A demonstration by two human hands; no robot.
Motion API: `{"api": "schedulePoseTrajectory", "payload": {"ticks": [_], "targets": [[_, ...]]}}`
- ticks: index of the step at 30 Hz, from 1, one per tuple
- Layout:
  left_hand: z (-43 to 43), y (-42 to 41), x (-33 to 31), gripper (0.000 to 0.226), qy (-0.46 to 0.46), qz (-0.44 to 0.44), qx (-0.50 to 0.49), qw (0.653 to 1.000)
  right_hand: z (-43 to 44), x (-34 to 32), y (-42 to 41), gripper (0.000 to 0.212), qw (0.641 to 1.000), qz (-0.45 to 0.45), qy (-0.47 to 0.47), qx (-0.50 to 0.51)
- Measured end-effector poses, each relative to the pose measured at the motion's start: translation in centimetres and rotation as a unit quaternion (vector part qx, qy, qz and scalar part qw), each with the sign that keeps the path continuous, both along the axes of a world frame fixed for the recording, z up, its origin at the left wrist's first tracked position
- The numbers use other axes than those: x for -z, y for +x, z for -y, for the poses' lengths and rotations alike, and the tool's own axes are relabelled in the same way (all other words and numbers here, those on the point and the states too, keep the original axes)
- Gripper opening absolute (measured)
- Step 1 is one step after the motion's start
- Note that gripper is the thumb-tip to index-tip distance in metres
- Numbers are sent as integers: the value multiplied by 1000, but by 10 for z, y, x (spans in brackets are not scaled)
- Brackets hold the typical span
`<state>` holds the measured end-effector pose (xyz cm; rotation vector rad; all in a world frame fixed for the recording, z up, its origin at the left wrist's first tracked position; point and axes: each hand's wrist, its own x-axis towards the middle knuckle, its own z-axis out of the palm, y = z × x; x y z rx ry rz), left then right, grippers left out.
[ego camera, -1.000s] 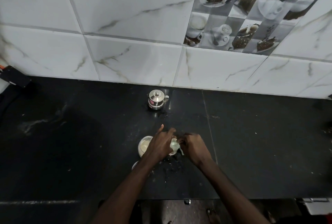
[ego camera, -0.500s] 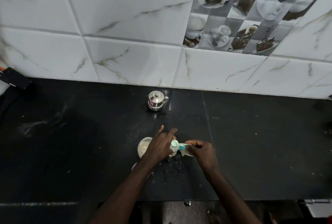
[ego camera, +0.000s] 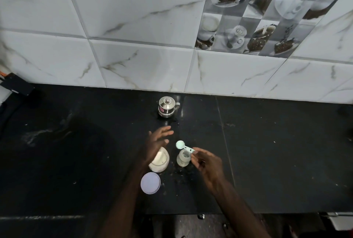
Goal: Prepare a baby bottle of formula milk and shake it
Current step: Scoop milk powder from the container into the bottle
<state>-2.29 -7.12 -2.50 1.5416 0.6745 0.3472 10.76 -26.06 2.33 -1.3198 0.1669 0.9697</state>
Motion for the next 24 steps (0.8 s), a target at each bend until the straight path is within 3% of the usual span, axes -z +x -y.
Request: {"api": "schedulePoseTrajectory", "payload": {"ticks": [3,5,9,13,15,21,24], "targets": [[-13,-13,5,38,18,-42,-53,998,-18,0,-26,16,991,108,-48,-70],[-17,-18,5,35,24,-89,-82,992,-27,6,-41,19,950,243,-116,-160],[-12,-22,11,20,4,-125,-82,989,-43,15,-64,21,764,547,-178,-293],[-6,-28,12,21,6,-144,-92,985,-59,30,-76,8,609,661,-222,-378],[-5,-31,12,22,4,-140,-101,985,-64,35,-77,15,541,702,-242,-395],[-1,-34,12,23,14,-132,-100,986,-72,34,-75,21,465,734,-294,-399],[-1,-33,17,21,33,-141,-86,986,-74,34,-76,17,466,719,-301,-419]]}}
